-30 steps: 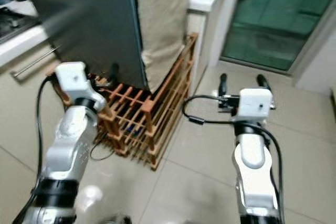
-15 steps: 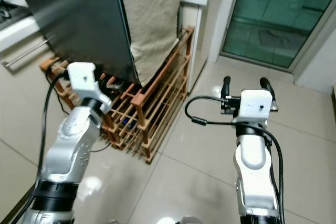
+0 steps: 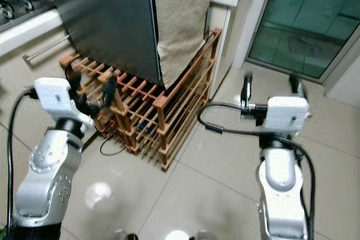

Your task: Restocking fridge

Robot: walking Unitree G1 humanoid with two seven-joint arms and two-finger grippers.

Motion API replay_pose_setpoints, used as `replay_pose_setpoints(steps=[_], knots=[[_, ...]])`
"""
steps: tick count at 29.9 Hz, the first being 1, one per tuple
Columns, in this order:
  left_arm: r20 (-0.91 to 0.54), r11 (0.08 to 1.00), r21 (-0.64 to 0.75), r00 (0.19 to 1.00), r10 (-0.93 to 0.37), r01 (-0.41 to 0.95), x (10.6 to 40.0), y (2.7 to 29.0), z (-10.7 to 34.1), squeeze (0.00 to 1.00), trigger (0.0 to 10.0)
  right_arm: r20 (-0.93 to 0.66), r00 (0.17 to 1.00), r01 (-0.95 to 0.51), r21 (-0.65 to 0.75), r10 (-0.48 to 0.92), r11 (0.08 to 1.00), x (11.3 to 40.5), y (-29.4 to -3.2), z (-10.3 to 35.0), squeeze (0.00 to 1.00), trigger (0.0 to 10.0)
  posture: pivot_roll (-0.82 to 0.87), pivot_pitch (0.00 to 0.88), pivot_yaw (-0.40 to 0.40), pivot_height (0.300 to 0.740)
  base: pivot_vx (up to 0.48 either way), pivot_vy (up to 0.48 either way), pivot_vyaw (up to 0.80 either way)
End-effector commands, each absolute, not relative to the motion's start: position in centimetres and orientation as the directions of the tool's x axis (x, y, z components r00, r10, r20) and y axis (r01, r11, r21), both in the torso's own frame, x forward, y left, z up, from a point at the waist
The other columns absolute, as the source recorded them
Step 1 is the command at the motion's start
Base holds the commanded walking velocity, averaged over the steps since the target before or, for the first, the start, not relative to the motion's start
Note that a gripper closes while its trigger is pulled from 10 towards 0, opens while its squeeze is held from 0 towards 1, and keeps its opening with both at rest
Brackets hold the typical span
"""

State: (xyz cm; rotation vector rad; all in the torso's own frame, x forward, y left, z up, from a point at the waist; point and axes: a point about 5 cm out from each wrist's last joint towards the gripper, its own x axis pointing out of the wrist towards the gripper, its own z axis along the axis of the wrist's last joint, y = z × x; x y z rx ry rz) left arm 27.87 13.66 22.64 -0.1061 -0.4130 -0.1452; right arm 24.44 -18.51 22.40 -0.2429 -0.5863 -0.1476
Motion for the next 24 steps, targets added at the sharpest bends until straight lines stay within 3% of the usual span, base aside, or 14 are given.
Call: replay_pose_setpoints(steps=[1,12,24], knots=[[0.410,0.984,-0.072,0.904,-0.122,0.166,27.8,13.4,22.6,0.00,10.0,0.532,0.843,0.213,-0.188,-0.083,0.959,24.5,-18.8,21.8,0.00,10.0,-0.13,0.071,0.012,0.740,0.431,0.000,0.00],[0.406,0.973,-0.110,0.903,-0.143,0.204,28.8,11.9,23.0,0.00,10.0,0.416,0.904,0.179,-0.159,-0.098,0.971,26.0,-18.7,19.4,0.00,10.0,-0.14,0.068,0.019,0.740,0.475,0.000,0.00],[0.421,0.961,-0.103,0.886,-0.193,0.258,28.6,11.1,23.1,0.00,10.0,0.405,0.909,0.176,-0.166,-0.095,0.970,26.6,-18.7,19.1,0.00,10.0,-0.13,0.073,0.019,0.740,0.480,0.000,0.00]])
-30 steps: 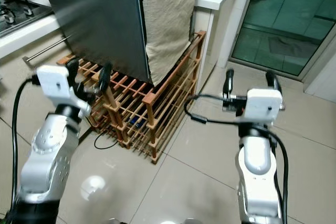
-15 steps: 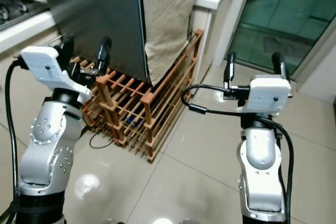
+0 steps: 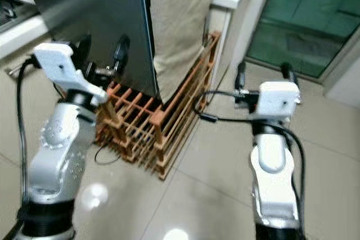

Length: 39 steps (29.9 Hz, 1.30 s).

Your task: Restocking fridge

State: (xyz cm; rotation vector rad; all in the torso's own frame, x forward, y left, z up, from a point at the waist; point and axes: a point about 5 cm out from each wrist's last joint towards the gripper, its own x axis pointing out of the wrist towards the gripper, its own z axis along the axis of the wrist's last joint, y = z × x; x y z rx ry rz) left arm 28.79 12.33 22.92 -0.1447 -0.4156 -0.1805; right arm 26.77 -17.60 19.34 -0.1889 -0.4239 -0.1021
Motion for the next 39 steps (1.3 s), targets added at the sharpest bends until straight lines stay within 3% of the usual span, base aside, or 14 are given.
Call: replay_pose_setpoints(steps=[1,12,15,26,39], knots=[[0.424,0.961,-0.104,0.885,-0.192,0.257,28.6,11.1,23.2,0.00,10.0,0.404,0.910,0.174,-0.164,-0.095,0.971,26.7,-18.7,19.1,0.00,10.0,-0.13,0.073,0.019,0.740,0.480,0.000,0.00],[0.369,0.971,-0.119,0.917,-0.150,0.207,29.3,12.2,22.6,0.00,10.0,0.388,0.918,0.151,-0.168,-0.076,0.974,27.1,-18.4,18.7,0.00,10.0,-0.12,0.073,0.012,0.740,0.044,0.000,0.00],[0.237,0.914,-0.240,0.933,-0.270,0.326,29.8,11.2,20.7,0.00,10.0,0.377,0.923,0.145,-0.163,-0.074,0.976,27.2,-18.4,18.5,0.00,10.0,-0.12,0.075,0.011,0.740,0.000,0.000,0.00],[0.093,0.872,-0.229,0.901,-0.424,0.434,31.3,8.3,18.6,0.00,10.0,0.205,0.971,0.140,-0.088,-0.120,0.986,25.7,-19.5,15.1,0.00,10.0,-0.15,0.149,0.020,0.740,0.000,0.000,0.00],[0.176,0.931,-0.248,0.958,-0.227,0.267,34.9,7.9,20.7,0.00,10.0,0.188,0.976,0.128,-0.107,-0.106,0.986,25.0,-19.7,14.8,0.00,10.0,-0.20,0.152,0.036,0.740,0.000,0.000,0.00]])
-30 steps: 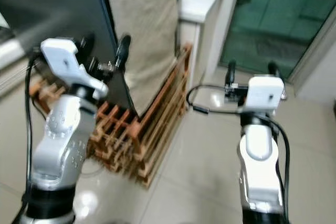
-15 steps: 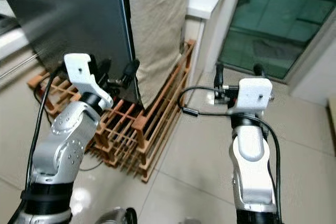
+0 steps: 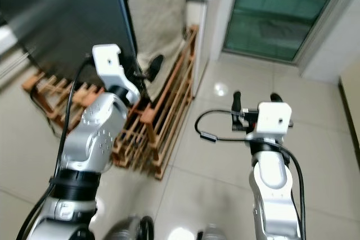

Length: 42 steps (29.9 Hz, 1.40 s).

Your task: Restocking fridge

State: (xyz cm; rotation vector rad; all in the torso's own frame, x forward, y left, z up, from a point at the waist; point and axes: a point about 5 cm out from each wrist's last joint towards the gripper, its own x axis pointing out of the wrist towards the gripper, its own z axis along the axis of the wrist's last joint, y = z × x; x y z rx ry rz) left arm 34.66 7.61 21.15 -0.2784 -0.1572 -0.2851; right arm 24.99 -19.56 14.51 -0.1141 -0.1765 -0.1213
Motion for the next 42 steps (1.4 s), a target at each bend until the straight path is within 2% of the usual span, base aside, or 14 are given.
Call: replay_pose_setpoints(steps=[1,4,5,6,9,11,14,17,21,25,33,34,37,42], knots=[[0.173,0.934,-0.249,0.960,-0.219,0.258,35.1,8.2,20.7,0.00,10.0,0.192,0.976,0.126,-0.113,-0.103,0.986,25.0,-19.8,14.9,0.00,10.0,-0.20,0.147,0.037,0.740,0.000,0.000,0.00],[0.179,0.934,-0.242,0.958,-0.223,0.263,34.9,8.7,20.6,0.00,10.0,0.217,0.971,0.128,-0.135,-0.097,0.983,25.0,-19.8,15.5,0.00,10.0,-0.21,0.126,0.046,0.740,0.000,0.000,0.00],[0.223,0.926,-0.230,0.942,-0.250,0.300,33.6,9.5,20.8,0.00,10.0,0.316,0.944,0.167,-0.199,-0.098,0.966,24.6,-19.8,17.4,0.00,10.0,-0.21,0.112,0.051,0.740,0.000,0.000,0.00],[0.223,0.926,-0.230,0.942,-0.250,0.300,33.6,9.5,20.8,0.00,10.0,0.316,0.944,0.167,-0.199,-0.098,0.966,24.6,-19.8,17.4,0.00,10.0,-0.21,0.112,0.051,0.740,0.000,0.000,0.00],[0.401,0.934,-0.154,0.885,-0.238,0.321,29.6,12.0,23.0,0.00,10.0,0.499,0.865,0.211,-0.261,-0.055,0.942,22.8,-19.2,21.7,0.00,10.0,-0.18,0.094,0.037,0.740,0.000,0.000,0.00],[0.487,0.950,-0.126,0.852,-0.192,0.286,28.2,12.5,24.8,0.00,10.0,0.555,0.828,0.242,-0.230,-0.077,0.943,22.7,-19.3,23.4,0.00,10.0,-0.16,0.078,0.024,0.740,0.000,0.000,0.00],[0.540,0.981,-0.043,0.831,-0.134,0.187,29.1,12.2,26.5,0.00,10.0,0.594,0.796,0.270,-0.179,-0.115,0.946,24.0,-19.7,24.8,0.00,10.0,-0.15,0.064,0.010,0.740,0.000,0.000,0.00],[0.484,0.983,-0.029,0.863,-0.143,0.179,30.6,10.5,26.1,0.00,10.0,0.534,0.837,0.223,-0.137,-0.118,0.965,26.1,-19.6,23.8,0.00,10.0,-0.15,0.045,-0.010,0.740,0.000,0.000,0.00],[0.457,0.980,-0.032,0.875,-0.159,0.195,30.4,10.3,25.0,0.00,10.0,0.498,0.860,0.205,-0.134,-0.113,0.970,26.8,-19.5,23.1,0.00,10.0,-0.15,0.039,-0.021,0.740,0.000,0.000,0.00],[0.397,0.982,-0.079,0.909,-0.126,0.171,31.1,10.2,23.7,0.00,10.0,0.451,0.890,0.153,-0.155,-0.068,0.976,27.7,-18.8,22.2,0.13,10.0,-0.15,0.035,-0.035,0.740,0.000,-0.442,0.76],[0.373,0.984,-0.042,0.916,-0.146,0.174,33.5,9.7,23.5,0.00,10.0,0.416,0.908,0.116,-0.157,-0.041,0.981,28.0,-18.2,20.7,0.18,10.0,-0.15,0.032,-0.004,0.740,0.000,-0.433,0.73],[0.364,0.980,-0.051,0.917,-0.161,0.192,33.6,9.5,23.4,0.00,10.0,0.408,0.912,0.118,-0.155,-0.045,0.981,28.0,-18.2,20.4,0.29,10.0,-0.16,0.034,0.008,0.740,0.000,-0.416,0.69],[0.335,0.972,-0.046,0.920,-0.203,0.231,33.6,8.8,22.8,0.00,10.0,0.384,0.921,0.133,-0.144,-0.068,0.981,27.7,-18.2,19.7,0.25,10.0,-0.16,0.042,0.028,0.740,0.170,-0.409,0.67],[0.292,0.959,-0.076,0.926,-0.241,0.273,33.8,8.6,21.7,0.00,10.0,0.344,0.933,0.163,-0.133,-0.109,0.978,27.5,-18.7,18.5,0.12,10.0,-0.17,0.042,0.059,0.740,0.169,-0.232,0.13]])
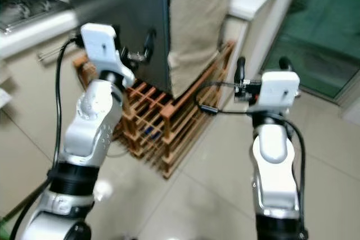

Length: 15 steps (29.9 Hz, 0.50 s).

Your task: Restocking fridge

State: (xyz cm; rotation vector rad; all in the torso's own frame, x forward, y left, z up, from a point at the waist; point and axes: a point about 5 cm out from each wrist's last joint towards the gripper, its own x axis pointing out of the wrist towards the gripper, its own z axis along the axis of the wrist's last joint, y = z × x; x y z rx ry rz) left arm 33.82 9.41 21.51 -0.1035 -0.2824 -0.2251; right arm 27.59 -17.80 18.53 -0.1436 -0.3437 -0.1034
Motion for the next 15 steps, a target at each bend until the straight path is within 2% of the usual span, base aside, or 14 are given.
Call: replay_pose_setpoints(steps=[1,3,4,5,9,11,15], knots=[[0.282,0.956,-0.047,0.922,-0.266,0.290,33.8,8.6,21.4,0.00,10.0,0.351,0.930,0.168,-0.136,-0.111,0.976,27.4,-18.6,18.5,0.12,10.0,-0.17,0.041,0.065,0.740,0.000,0.000,0.00],[0.273,0.936,0.021,0.899,-0.343,0.351,33.4,8.4,21.1,0.00,10.0,0.364,0.923,0.183,-0.137,-0.122,0.973,27.3,-18.6,18.4,0.12,10.0,-0.16,0.037,0.068,0.740,0.000,0.000,0.00],[0.285,0.894,0.038,0.852,-0.439,0.447,32.4,7.6,20.9,0.00,10.0,0.403,0.904,0.212,-0.135,-0.142,0.968,27.1,-18.6,18.8,0.13,10.0,-0.16,0.035,0.067,0.740,0.000,0.000,0.00],[0.298,0.890,0.030,0.846,-0.443,0.455,32.2,7.6,21.1,0.00,10.0,0.428,0.891,0.230,-0.137,-0.152,0.964,27.0,-18.6,19.2,0.13,10.0,-0.16,0.036,0.068,0.740,0.000,0.000,0.00],[0.362,0.918,-0.063,0.866,-0.344,0.391,32.0,8.4,22.3,0.00,10.0,0.510,0.849,0.259,-0.174,-0.138,0.950,26.4,-18.6,20.8,0.13,10.0,-0.16,0.041,0.077,0.740,0.000,0.000,0.00],[0.437,0.913,-0.076,0.837,-0.330,0.400,31.5,8.1,23.5,0.00,10.0,0.525,0.839,0.272,-0.174,-0.144,0.946,26.3,-18.9,21.3,0.13,10.0,-0.16,0.046,0.071,0.740,0.332,0.291,0.00],[0.508,0.922,-0.086,0.812,-0.286,0.378,31.3,7.9,25.0,0.00,10.0,0.590,0.801,0.256,-0.190,-0.098,0.948,26.1,-18.3,23.3,0.13,10.0,-0.17,0.044,0.053,0.740,0.441,0.000,0.00]])
